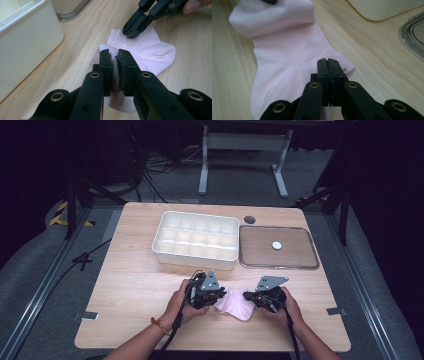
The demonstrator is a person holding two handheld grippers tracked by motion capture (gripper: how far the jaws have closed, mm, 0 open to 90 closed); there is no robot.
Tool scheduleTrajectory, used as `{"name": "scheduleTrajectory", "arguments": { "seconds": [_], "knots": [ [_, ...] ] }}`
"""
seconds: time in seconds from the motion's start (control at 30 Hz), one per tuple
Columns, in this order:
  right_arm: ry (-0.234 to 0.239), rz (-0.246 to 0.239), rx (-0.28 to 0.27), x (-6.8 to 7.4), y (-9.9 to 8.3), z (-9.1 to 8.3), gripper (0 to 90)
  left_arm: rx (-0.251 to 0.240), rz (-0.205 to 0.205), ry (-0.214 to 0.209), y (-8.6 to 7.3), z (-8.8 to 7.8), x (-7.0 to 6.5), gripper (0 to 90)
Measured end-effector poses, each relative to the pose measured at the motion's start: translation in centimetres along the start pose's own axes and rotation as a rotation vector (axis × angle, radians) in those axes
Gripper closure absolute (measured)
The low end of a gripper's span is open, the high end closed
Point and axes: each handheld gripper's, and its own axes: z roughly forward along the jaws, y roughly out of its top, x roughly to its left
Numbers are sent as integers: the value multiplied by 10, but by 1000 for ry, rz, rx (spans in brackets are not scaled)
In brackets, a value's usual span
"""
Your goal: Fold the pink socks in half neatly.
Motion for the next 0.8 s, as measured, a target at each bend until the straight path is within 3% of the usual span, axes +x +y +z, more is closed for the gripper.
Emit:
{"name": "scheduleTrajectory", "arguments": {
  "seconds": [0.17,0.27,0.6,0.7,0.8],
  "knots": [
    [1,12,-24,-1,2,-7,896,-10,-6,5,2,0,-1,818],
    [-2,3,7,1,0,-1,896,-11,4,5,5,1,-1,818],
    [6,-23,11,6,3,8,895,10,34,-26,14,15,-10,818],
    [-5,-26,-3,6,4,4,873,13,34,-22,14,16,-10,818],
    [-19,6,-29,1,3,-7,850,15,26,-22,14,15,-8,818]
  ]
}}
